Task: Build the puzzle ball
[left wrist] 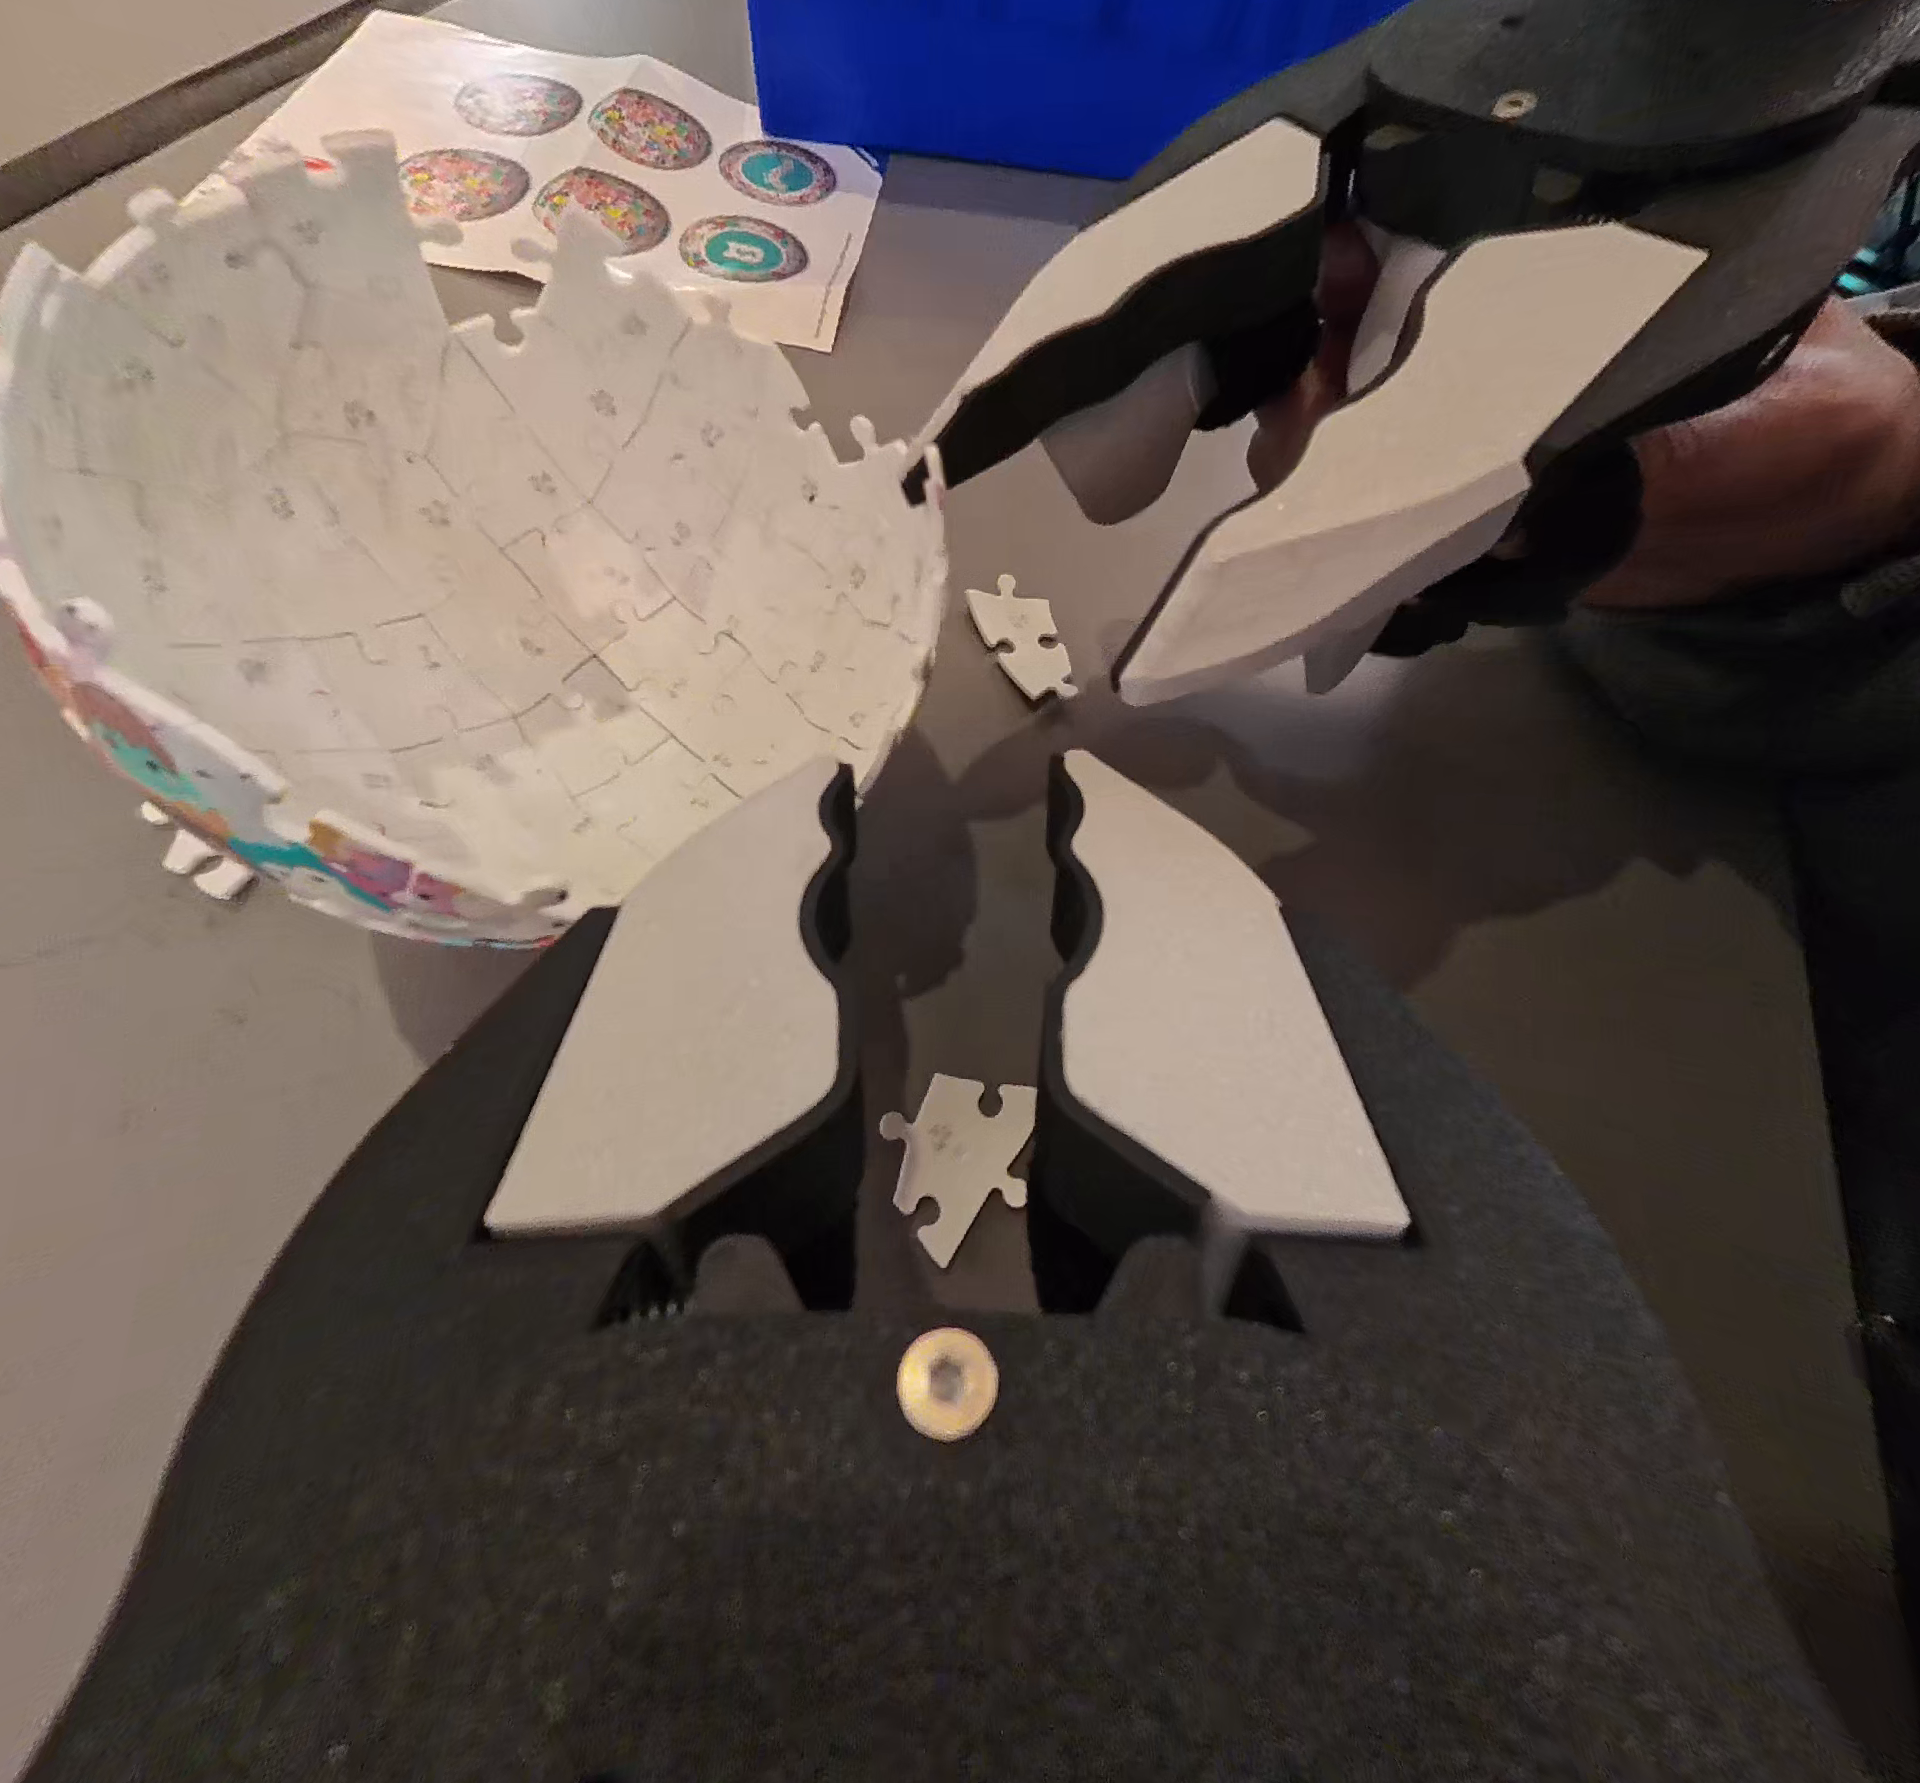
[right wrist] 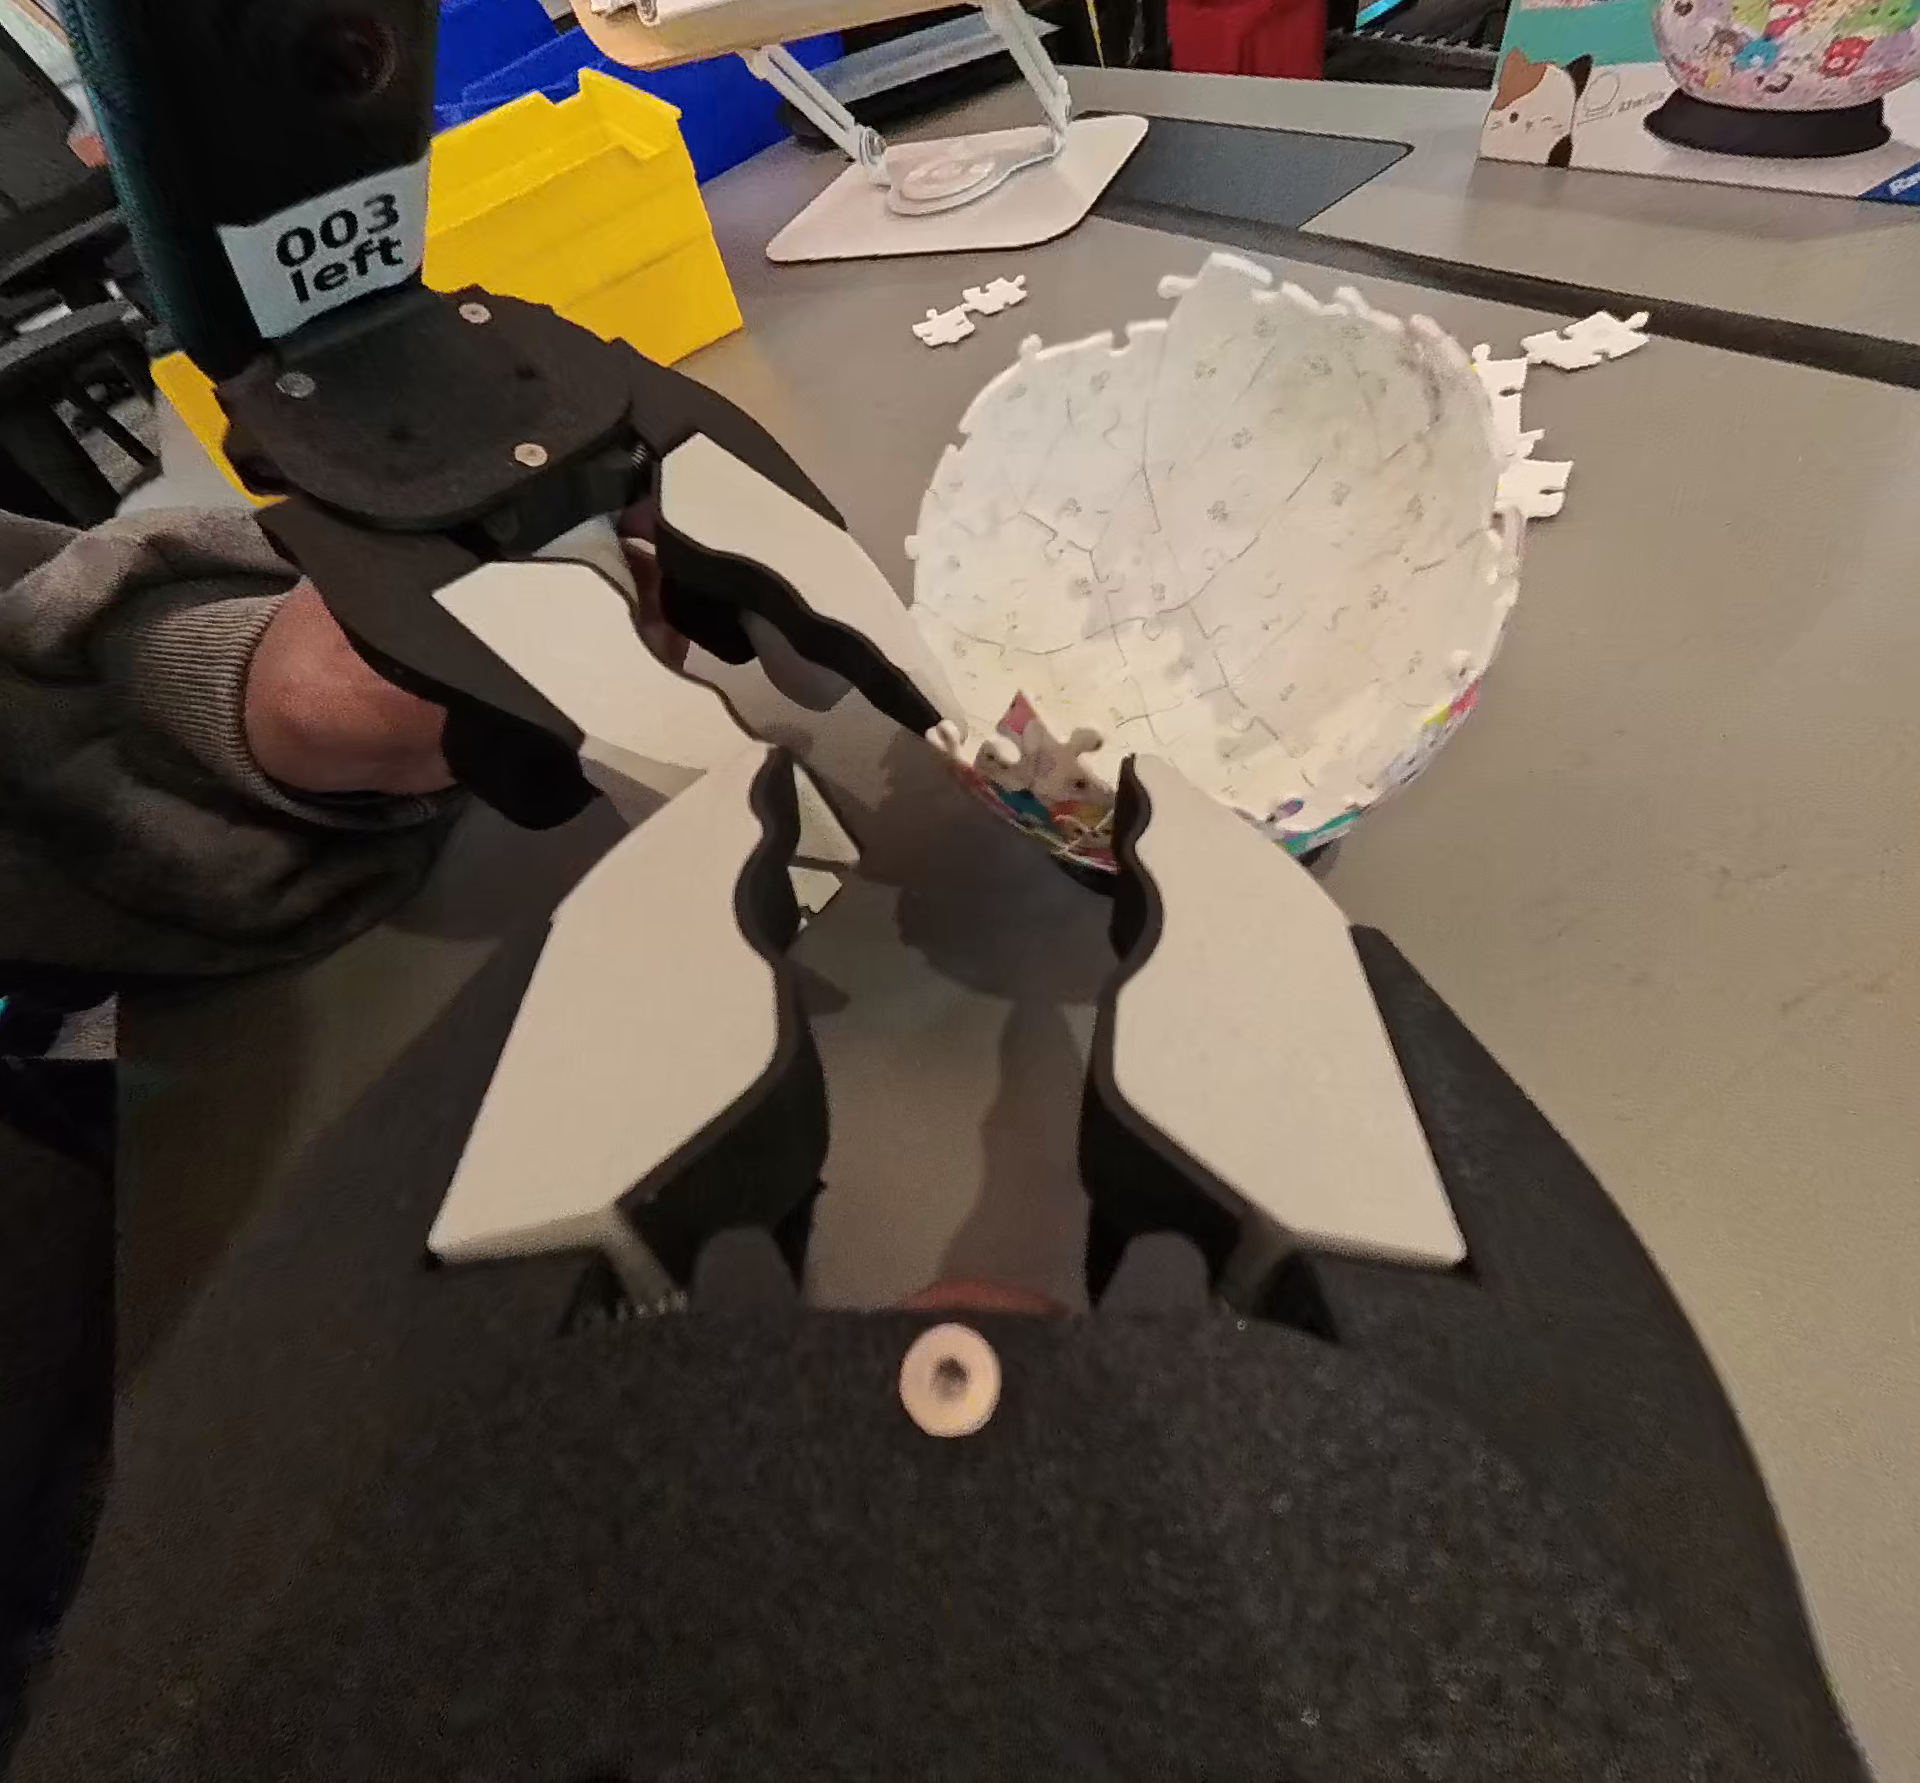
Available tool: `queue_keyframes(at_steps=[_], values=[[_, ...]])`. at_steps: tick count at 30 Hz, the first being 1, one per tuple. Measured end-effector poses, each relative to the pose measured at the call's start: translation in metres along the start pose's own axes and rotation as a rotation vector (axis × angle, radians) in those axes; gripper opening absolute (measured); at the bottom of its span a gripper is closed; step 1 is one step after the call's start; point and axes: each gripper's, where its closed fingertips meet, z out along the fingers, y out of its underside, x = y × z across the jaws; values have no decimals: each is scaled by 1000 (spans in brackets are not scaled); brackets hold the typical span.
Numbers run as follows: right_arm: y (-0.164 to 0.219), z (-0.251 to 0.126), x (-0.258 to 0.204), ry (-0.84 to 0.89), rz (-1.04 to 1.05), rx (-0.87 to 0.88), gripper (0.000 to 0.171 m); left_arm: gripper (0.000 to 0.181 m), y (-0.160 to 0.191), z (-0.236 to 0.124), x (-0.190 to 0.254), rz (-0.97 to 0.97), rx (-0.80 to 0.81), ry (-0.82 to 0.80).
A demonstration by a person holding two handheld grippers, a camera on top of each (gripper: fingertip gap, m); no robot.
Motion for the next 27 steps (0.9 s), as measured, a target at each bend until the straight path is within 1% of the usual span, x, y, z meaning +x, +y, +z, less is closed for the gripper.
queue_keyframes(at_steps=[2,5,8,9,11,13,15,16,18,20,22,25,27], values=[[-6,-4,3,19,-36,4,58,37,-2,-2,1,5,9,-2],[-28,-15,10,49,-117,35,57,41,-8,-6,6,7,40,14],[-59,-24,26,137,-301,73,55,41,-20,-17,12,16,88,31],[-68,-24,34,182,-378,63,53,41,-29,-24,12,16,117,36],[-80,-17,50,248,-492,-3,55,41,-50,-42,9,9,186,66],[-83,-3,61,266,-548,-99,56,41,-72,-62,-13,12,242,46],[-81,12,68,282,-613,-197,50,42,-88,-78,-49,0,280,2],[-79,20,72,290,-642,-238,46,43,-91,-80,-71,-4,276,-13],[-66,35,77,272,-685,-364,44,43,-87,-72,-112,-3,250,-16],[-57,44,85,259,-733,-456,42,42,-75,-54,-147,-17,224,0],[-54,48,92,258,-777,-522,40,41,-60,-34,-170,-50,206,37],[-58,55,94,214,-807,-543,33,38,-42,-14,-178,-99,206,116],[-56,56,100,201,-823,-594,28,38,-46,-16,-167,-116,220,207]])
